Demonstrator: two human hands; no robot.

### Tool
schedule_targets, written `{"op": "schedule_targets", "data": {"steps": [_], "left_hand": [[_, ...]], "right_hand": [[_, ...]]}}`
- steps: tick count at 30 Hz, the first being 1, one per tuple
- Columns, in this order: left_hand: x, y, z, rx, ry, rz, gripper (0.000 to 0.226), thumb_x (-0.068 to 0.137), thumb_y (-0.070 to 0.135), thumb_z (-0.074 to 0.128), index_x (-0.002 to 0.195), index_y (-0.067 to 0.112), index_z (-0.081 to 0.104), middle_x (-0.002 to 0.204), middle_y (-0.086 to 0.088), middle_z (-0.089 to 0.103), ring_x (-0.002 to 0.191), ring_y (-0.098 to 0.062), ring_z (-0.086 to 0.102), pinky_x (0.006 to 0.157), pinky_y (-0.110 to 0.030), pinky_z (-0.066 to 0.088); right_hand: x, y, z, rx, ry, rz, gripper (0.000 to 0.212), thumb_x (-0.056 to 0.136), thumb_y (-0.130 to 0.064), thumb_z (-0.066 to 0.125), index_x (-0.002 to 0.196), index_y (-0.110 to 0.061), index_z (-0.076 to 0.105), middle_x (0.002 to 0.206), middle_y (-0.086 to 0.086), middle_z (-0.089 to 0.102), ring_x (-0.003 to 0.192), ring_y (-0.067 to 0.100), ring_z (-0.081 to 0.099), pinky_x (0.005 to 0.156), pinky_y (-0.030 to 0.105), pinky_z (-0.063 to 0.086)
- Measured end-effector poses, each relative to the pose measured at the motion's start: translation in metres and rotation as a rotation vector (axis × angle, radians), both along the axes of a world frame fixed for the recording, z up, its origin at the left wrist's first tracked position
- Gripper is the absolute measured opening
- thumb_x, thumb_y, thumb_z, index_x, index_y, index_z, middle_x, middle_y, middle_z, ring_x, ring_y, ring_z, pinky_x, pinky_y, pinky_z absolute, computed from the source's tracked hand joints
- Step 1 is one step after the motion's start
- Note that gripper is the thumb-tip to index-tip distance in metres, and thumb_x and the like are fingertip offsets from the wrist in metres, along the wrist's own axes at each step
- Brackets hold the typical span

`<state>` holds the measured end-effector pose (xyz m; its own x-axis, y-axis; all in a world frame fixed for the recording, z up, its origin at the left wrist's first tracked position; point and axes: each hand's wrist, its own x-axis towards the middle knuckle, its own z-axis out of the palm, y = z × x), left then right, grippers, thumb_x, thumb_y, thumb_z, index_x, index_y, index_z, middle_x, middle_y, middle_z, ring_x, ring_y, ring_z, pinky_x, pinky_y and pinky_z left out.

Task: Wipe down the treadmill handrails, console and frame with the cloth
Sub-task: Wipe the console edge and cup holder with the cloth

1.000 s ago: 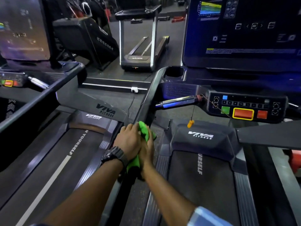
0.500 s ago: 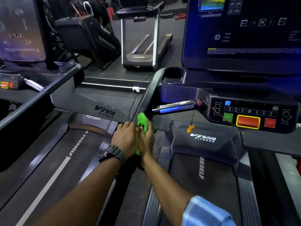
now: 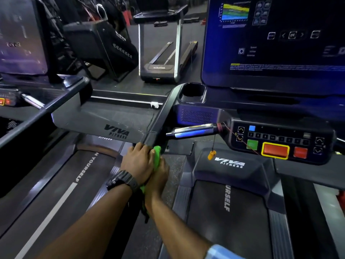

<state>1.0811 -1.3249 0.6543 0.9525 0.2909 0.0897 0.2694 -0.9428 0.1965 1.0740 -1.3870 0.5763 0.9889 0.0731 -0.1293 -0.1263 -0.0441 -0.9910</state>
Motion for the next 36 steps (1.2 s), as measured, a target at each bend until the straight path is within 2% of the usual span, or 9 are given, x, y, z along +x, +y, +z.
{"op": "schedule_targets", "data": {"steps": [3, 6, 8, 12, 16, 20, 25, 29, 36], "left_hand": [[0.016, -0.011, 0.008, -0.149, -0.106, 0.093, 0.035, 0.096, 0.041, 0.033, 0.102, 0.01, 0.048, 0.106, -0.017, 0.057, 0.097, -0.037, 0.054, 0.079, -0.042, 0.041], [0.032, -0.005, 0.015, -0.305, -0.146, 0.261, 0.036, 0.097, 0.037, 0.035, 0.106, 0.004, 0.047, 0.112, -0.025, 0.058, 0.105, -0.04, 0.055, 0.084, -0.042, 0.041], [0.037, 0.003, 0.016, -0.211, -0.073, 0.169, 0.045, 0.095, 0.044, 0.03, 0.106, 0.007, 0.053, 0.11, -0.022, 0.062, 0.102, -0.039, 0.058, 0.083, -0.042, 0.044], [0.052, 0.003, 0.012, -0.021, 0.044, -0.083, 0.044, 0.09, 0.043, 0.033, 0.111, 0.012, 0.056, 0.11, -0.017, 0.06, 0.101, -0.038, 0.056, 0.086, -0.046, 0.046], [0.083, -0.007, 0.011, 0.035, 0.043, -0.138, 0.036, 0.091, 0.038, 0.045, 0.121, 0.018, 0.051, 0.125, -0.009, 0.051, 0.113, -0.034, 0.049, 0.089, -0.046, 0.044], [0.113, -0.01, 0.015, 0.037, 0.06, -0.149, 0.036, 0.088, 0.036, 0.046, 0.118, 0.016, 0.051, 0.125, -0.009, 0.05, 0.117, -0.033, 0.045, 0.091, -0.045, 0.039], [0.126, 0.0, 0.007, 0.082, 0.007, -0.205, 0.031, 0.086, 0.033, 0.045, 0.111, 0.016, 0.053, 0.118, -0.009, 0.054, 0.111, -0.033, 0.048, 0.085, -0.042, 0.039], [0.132, 0.015, 0.0, 0.066, -0.037, -0.274, 0.03, 0.082, 0.027, 0.046, 0.109, 0.017, 0.053, 0.115, -0.007, 0.056, 0.106, -0.033, 0.05, 0.081, -0.042, 0.039], [0.147, 0.018, 0.001, 0.05, -0.123, -0.3, 0.037, 0.077, 0.038, 0.039, 0.09, 0.014, 0.063, 0.093, -0.01, 0.062, 0.088, -0.036, 0.057, 0.07, -0.041, 0.044]], "right_hand": [[0.026, -0.007, 0.016, -0.068, -0.366, 0.033, 0.042, 0.096, -0.041, 0.045, 0.134, -0.023, 0.046, 0.135, 0.009, 0.054, 0.124, 0.024, 0.05, 0.108, 0.04, 0.039], [0.083, -0.001, 0.016, -0.486, -0.888, 0.108, 0.036, 0.095, -0.02, 0.056, 0.131, -0.018, 0.055, 0.129, 0.011, 0.057, 0.123, 0.031, 0.048, 0.111, 0.045, 0.035], [0.115, -0.003, 0.019, -0.782, -0.958, 0.171, 0.035, 0.091, -0.022, 0.05, 0.124, -0.025, 0.062, 0.123, 0.004, 0.063, 0.119, 0.029, 0.053, 0.106, 0.046, 0.042], [0.149, -0.042, 0.015, -1.239, -0.993, 0.326, 0.047, 0.087, -0.033, 0.039, 0.13, -0.028, 0.055, 0.128, 0.005, 0.061, 0.118, 0.032, 0.057, 0.105, 0.05, 0.043], [0.171, -0.112, 0.045, -1.423, -0.993, 0.326, 0.053, 0.079, -0.047, 0.042, 0.128, -0.028, 0.052, 0.126, 0.004, 0.06, 0.11, 0.03, 0.056, 0.097, 0.045, 0.043], [0.194, -0.16, 0.083, -1.598, -0.784, 0.208, 0.045, 0.085, -0.058, 0.045, 0.114, -0.024, 0.053, 0.108, 0.004, 0.064, 0.1, 0.028, 0.058, 0.084, 0.043, 0.044], [0.204, -0.103, 0.082, -1.496, -0.618, 0.257, 0.044, 0.092, -0.056, 0.039, 0.105, -0.019, 0.059, 0.107, 0.011, 0.068, 0.099, 0.035, 0.064, 0.082, 0.044, 0.049], [0.189, -0.037, 0.064, -1.468, -0.627, 0.391, 0.024, 0.092, -0.027, 0.05, 0.115, -0.021, 0.053, 0.111, 0.008, 0.065, 0.102, 0.035, 0.063, 0.081, 0.044, 0.049], [0.196, -0.13, 0.097, -1.526, -0.628, 0.352, 0.039, 0.085, -0.055, 0.046, 0.106, -0.023, 0.052, 0.107, 0.007, 0.065, 0.098, 0.034, 0.062, 0.078, 0.043, 0.047]]}}
